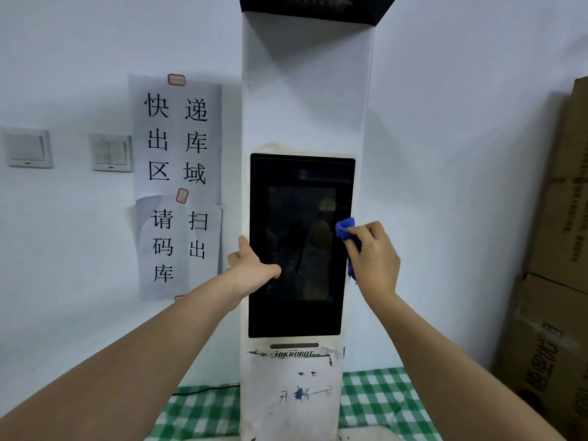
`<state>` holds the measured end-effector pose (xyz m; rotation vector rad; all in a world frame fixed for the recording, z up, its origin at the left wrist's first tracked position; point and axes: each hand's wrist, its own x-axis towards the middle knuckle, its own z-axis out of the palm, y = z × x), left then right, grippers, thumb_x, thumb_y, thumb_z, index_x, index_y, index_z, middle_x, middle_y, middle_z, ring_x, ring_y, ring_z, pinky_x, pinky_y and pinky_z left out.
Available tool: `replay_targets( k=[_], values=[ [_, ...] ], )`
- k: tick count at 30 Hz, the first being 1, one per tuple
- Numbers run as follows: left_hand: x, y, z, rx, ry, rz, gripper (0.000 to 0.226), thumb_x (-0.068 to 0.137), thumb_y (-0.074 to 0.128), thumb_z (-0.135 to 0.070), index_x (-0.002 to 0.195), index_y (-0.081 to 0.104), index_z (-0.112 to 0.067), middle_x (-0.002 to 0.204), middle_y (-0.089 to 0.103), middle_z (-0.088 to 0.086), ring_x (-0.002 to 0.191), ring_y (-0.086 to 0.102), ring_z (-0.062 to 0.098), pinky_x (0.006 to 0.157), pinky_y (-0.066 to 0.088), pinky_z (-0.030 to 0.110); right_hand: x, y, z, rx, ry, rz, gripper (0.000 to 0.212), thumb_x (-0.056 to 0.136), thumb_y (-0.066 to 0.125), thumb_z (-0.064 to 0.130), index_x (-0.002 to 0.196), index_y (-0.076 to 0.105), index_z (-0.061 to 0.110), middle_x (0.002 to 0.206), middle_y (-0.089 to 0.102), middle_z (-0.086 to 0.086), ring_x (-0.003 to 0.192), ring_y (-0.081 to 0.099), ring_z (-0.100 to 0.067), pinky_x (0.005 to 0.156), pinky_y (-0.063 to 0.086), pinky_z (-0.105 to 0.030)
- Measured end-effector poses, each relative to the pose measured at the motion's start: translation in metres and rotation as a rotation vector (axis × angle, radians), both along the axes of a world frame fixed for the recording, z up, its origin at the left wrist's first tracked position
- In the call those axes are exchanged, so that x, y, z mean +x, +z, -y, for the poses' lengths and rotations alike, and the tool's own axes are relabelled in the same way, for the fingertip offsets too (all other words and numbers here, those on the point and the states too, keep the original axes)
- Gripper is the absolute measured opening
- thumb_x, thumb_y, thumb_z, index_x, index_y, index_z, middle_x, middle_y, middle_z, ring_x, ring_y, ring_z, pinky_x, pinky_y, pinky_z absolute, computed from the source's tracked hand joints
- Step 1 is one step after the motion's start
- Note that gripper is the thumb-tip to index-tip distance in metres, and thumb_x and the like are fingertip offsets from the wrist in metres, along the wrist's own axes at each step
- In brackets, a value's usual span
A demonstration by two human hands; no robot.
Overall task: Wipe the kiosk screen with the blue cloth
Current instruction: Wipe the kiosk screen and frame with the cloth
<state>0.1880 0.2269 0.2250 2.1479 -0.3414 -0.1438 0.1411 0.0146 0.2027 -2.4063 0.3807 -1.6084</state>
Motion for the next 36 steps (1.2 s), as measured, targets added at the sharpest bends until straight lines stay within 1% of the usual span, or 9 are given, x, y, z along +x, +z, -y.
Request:
replay_targets(
  k=[3, 6, 11, 15, 19, 22, 27, 30, 36],
  values=[
    [0.001, -0.002, 0.002, 0.017, 0.008, 0.010, 0.097, 0.089, 0.057, -0.024, 0.151, -0.016, -0.024, 0.157, 0.006, 0.011, 0.137, 0.031, 0.033, 0.107, 0.034, 0.040, -0.005, -0.020, 0.000, -0.013, 0.007, -0.069, 0.014, 0.089, 0.064, 0.019, 0.102, 0.068, 0.018, 0.093, 0.056, 0.004, 0.072, 0.054, -0.012, 0.052, 0.045, -0.028],
    [0.004, -0.004, 0.005, 0.028, 0.029, 0.011, 0.100, 0.087, 0.059, -0.026, 0.151, -0.017, -0.024, 0.156, 0.007, 0.011, 0.135, 0.032, 0.033, 0.107, 0.036, 0.040, -0.010, -0.009, 0.004, -0.044, 0.032, -0.096, 0.016, 0.090, 0.063, 0.021, 0.105, 0.068, 0.020, 0.094, 0.057, 0.005, 0.070, 0.054, -0.011, 0.054, 0.045, -0.027],
    [0.004, -0.006, 0.008, 0.034, 0.042, 0.018, 0.101, 0.086, 0.060, -0.027, 0.151, -0.018, -0.023, 0.156, 0.006, 0.011, 0.137, 0.029, 0.033, 0.107, 0.035, 0.041, 0.000, 0.027, 0.004, 0.048, 0.024, 0.026, 0.016, 0.091, 0.062, 0.026, 0.105, 0.067, 0.019, 0.099, 0.057, 0.002, 0.075, 0.057, -0.017, 0.059, 0.048, -0.030],
    [0.007, -0.010, 0.008, 0.043, 0.038, 0.019, 0.103, 0.085, 0.061, -0.027, 0.150, -0.020, -0.026, 0.157, 0.003, 0.009, 0.140, 0.024, 0.034, 0.108, 0.032, 0.045, 0.004, 0.015, -0.003, 0.102, 0.034, 0.044, 0.015, 0.092, 0.060, 0.022, 0.105, 0.066, 0.019, 0.101, 0.057, 0.002, 0.074, 0.057, -0.016, 0.058, 0.048, -0.031],
    [0.007, -0.014, 0.008, 0.041, 0.040, 0.012, 0.106, 0.084, 0.062, -0.028, 0.149, -0.022, -0.029, 0.157, 0.001, 0.006, 0.140, 0.025, 0.032, 0.108, 0.033, 0.044, -0.004, -0.016, -0.002, 0.022, 0.052, -0.065, 0.015, 0.091, 0.062, 0.021, 0.105, 0.066, 0.020, 0.098, 0.056, 0.005, 0.073, 0.055, -0.012, 0.057, 0.049, -0.031],
    [0.003, -0.014, 0.009, -0.014, 0.011, -0.010, 0.106, 0.086, 0.062, -0.023, 0.149, -0.023, -0.029, 0.155, 0.005, 0.008, 0.134, 0.033, 0.029, 0.106, 0.034, 0.038, -0.011, -0.008, 0.002, -0.036, 0.066, -0.115, 0.017, 0.091, 0.061, 0.024, 0.107, 0.066, 0.021, 0.097, 0.056, 0.006, 0.076, 0.057, -0.013, 0.059, 0.049, -0.030],
    [0.006, -0.018, 0.004, -0.004, -0.020, -0.055, 0.110, 0.084, 0.061, -0.022, 0.143, -0.031, -0.039, 0.155, 0.016, 0.011, 0.130, 0.038, 0.031, 0.108, 0.038, 0.045, -0.001, 0.034, 0.005, 0.199, 0.048, 0.052, 0.016, 0.094, 0.057, 0.029, 0.105, 0.066, 0.022, 0.103, 0.055, 0.005, 0.077, 0.060, -0.017, 0.066, 0.050, -0.030],
    [0.010, -0.020, 0.002, 0.003, -0.039, -0.077, 0.113, 0.084, 0.061, -0.022, 0.139, -0.035, -0.043, 0.155, 0.018, 0.010, 0.128, 0.040, 0.031, 0.107, 0.039, 0.048, 0.001, 0.016, -0.001, 0.129, 0.039, 0.044, 0.014, 0.092, 0.059, 0.025, 0.104, 0.066, 0.022, 0.100, 0.055, 0.006, 0.075, 0.059, -0.015, 0.061, 0.048, -0.029],
    [0.013, -0.023, 0.004, 0.030, -0.037, -0.067, 0.114, 0.082, 0.061, -0.025, 0.137, -0.038, -0.044, 0.154, 0.021, 0.013, 0.125, 0.044, 0.032, 0.106, 0.040, 0.048, -0.003, -0.015, -0.001, -0.218, 0.050, -0.092, 0.013, 0.084, 0.069, 0.016, 0.097, 0.070, 0.019, 0.088, 0.058, 0.002, 0.076, 0.058, -0.018, 0.047, 0.040, -0.027]
  ],
)
